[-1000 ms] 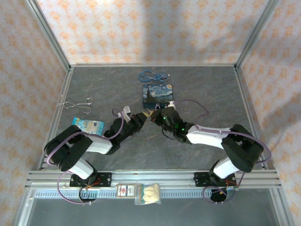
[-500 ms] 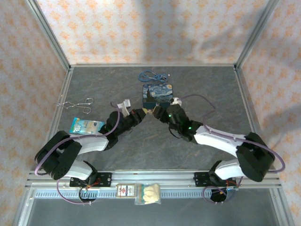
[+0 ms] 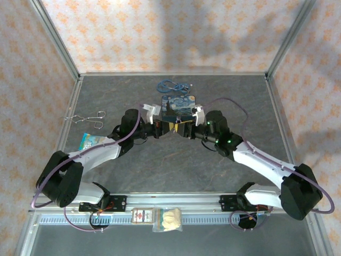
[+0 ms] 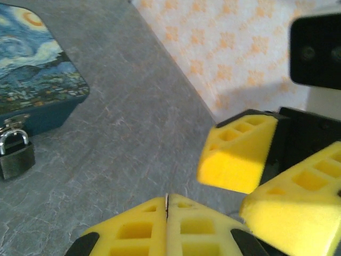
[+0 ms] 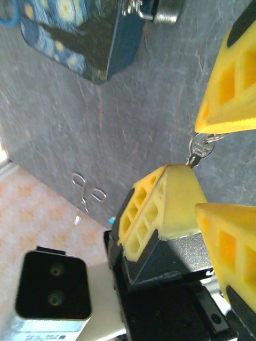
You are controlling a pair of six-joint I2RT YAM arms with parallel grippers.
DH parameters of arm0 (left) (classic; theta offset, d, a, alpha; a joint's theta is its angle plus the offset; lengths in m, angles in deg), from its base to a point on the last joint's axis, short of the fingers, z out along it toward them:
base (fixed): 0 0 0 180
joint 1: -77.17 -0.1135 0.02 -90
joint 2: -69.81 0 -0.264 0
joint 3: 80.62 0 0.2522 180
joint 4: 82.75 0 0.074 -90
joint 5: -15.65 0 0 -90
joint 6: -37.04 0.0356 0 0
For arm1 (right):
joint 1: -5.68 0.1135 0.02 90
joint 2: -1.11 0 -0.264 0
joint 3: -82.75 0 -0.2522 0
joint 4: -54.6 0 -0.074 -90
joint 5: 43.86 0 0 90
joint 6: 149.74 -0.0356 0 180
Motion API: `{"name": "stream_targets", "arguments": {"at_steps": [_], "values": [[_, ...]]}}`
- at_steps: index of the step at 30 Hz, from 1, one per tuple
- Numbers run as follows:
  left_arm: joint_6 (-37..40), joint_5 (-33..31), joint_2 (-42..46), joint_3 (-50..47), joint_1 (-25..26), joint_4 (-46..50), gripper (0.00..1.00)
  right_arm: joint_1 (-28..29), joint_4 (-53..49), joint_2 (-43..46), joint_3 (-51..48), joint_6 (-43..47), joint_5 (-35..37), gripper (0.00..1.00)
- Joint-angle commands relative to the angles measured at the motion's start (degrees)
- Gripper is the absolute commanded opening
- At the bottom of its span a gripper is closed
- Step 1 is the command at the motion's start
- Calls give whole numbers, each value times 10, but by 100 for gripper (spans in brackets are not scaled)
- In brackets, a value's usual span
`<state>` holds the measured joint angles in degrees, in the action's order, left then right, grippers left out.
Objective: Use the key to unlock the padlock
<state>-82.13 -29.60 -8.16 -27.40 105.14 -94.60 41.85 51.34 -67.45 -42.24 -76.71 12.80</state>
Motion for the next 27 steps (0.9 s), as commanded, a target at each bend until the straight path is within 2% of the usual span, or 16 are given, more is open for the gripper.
{"name": "stream_targets", "arguments": {"at_steps": [1, 7, 27], "values": [[65, 46, 29, 20, -5, 54, 0, -12, 22, -13, 18, 28, -94, 37], [61, 62, 47, 14, -5, 51, 0, -32, 67, -19, -6, 8, -151, 34], [32, 97, 55, 19, -13, 17, 0, -40, 87, -34, -37, -8, -185, 31]]}}
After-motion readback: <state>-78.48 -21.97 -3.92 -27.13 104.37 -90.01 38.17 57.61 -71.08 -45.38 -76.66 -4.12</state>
